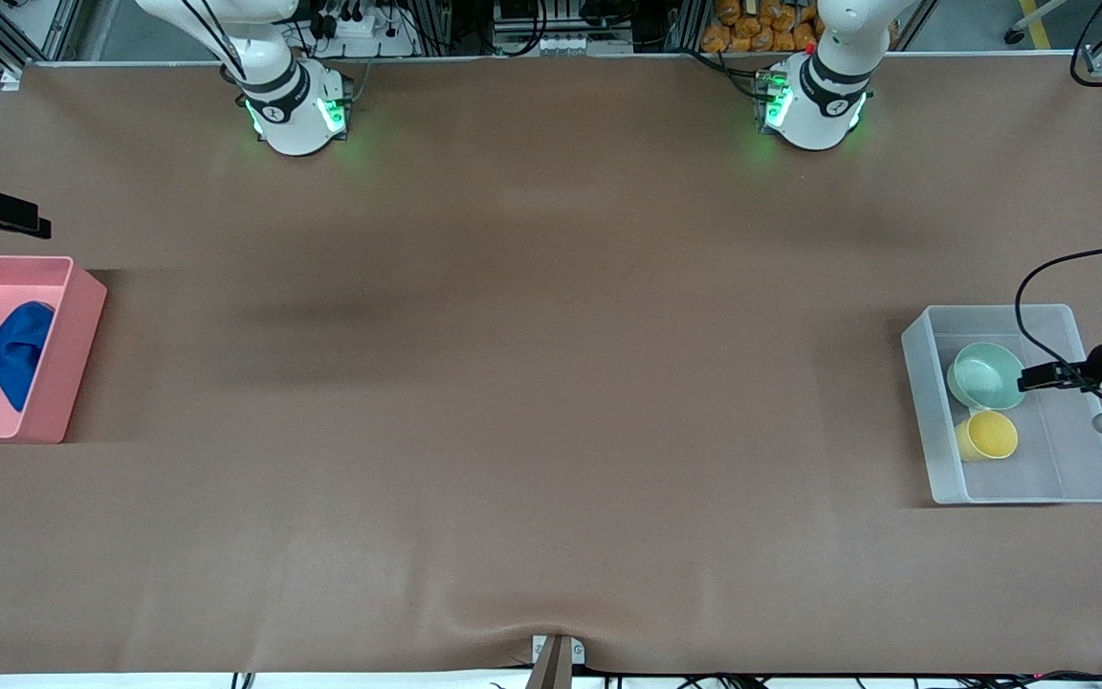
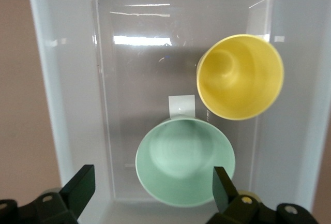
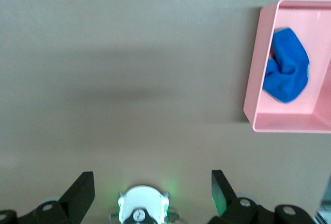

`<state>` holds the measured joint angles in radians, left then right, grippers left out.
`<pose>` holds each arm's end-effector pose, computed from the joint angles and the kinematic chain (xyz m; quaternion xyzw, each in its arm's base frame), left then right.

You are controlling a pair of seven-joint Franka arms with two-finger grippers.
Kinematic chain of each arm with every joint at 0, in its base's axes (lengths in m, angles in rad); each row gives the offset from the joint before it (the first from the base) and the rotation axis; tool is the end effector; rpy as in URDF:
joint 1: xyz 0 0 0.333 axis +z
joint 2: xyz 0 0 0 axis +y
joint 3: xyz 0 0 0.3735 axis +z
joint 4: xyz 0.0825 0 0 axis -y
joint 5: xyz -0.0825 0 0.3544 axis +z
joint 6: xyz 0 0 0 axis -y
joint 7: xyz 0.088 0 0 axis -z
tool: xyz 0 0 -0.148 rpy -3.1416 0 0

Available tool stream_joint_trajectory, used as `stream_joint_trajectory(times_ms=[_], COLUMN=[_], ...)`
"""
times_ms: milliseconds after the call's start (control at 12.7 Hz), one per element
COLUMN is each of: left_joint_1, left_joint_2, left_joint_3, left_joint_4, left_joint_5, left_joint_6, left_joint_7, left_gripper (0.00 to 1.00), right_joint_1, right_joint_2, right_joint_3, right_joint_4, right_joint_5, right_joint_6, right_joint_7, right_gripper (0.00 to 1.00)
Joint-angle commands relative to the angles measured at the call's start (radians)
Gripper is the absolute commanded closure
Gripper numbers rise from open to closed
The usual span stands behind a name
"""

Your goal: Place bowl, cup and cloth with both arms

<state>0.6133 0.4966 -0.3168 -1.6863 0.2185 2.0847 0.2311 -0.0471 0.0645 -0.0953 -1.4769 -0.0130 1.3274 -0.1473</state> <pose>0.6192 0.2353 0.3428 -0.9992 0.0092 0.0378 0.0085 0.5075 -0.0730 0.6301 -0.9943 -0.0013 0.1069 0.0060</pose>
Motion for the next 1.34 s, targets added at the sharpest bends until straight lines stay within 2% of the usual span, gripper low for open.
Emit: stream_joint_trajectory(times_ms=[0, 157, 551, 709, 866, 945, 1024, 1181, 1260], left_joint_1=[0.003, 0.002, 0.003, 0.003, -0.027, -0.065, -0.128, -0.332, -0.405], left_joint_2=[-0.038, -0.081, -0.170, -0.194, -0.236, -0.263, -0.288, -0.345, -0.374], left_joint_3=[-0.022, -0.030, -0.116, -0.140, -0.139, -0.124, -0.072, 0.100, 0.163], left_joint_4=[0.030, 0.028, 0.030, 0.030, 0.030, 0.030, 0.030, 0.030, 0.030], left_joint_5=[0.022, 0.013, 0.012, 0.012, -0.008, -0.046, -0.072, -0.100, -0.122], left_joint_6=[-0.063, -0.066, -0.120, -0.169, -0.204, -0.213, -0.216, -0.261, -0.284], left_joint_7=[-0.027, -0.024, -0.156, -0.167, -0.191, -0.200, -0.235, -0.300, -0.320], left_gripper=[0.00, 0.00, 0.00, 0.00, 0.00, 0.00, 0.00, 0.00, 0.00], right_joint_1=[-0.007, -0.011, -0.005, 0.000, -0.003, -0.003, -0.002, 0.001, 0.003], right_joint_2=[-0.103, -0.101, -0.092, -0.089, -0.081, -0.081, -0.081, -0.081, -0.080], right_joint_3=[0.011, 0.009, 0.011, 0.012, 0.012, 0.011, 0.011, 0.011, 0.012], right_joint_4=[-0.120, -0.106, -0.062, -0.040, -0.031, -0.031, -0.031, -0.031, -0.031], right_joint_5=[0.044, 0.085, 0.070, 0.051, 0.050, 0.050, 0.048, 0.047, 0.047], right_joint_6=[0.059, 0.053, 0.055, 0.056, 0.056, 0.056, 0.056, 0.056, 0.058], right_joint_7=[0.082, 0.109, 0.089, 0.019, 0.002, 0.000, 0.000, -0.001, -0.001], right_gripper=[0.00, 0.00, 0.00, 0.00, 0.00, 0.00, 0.00, 0.00, 0.00])
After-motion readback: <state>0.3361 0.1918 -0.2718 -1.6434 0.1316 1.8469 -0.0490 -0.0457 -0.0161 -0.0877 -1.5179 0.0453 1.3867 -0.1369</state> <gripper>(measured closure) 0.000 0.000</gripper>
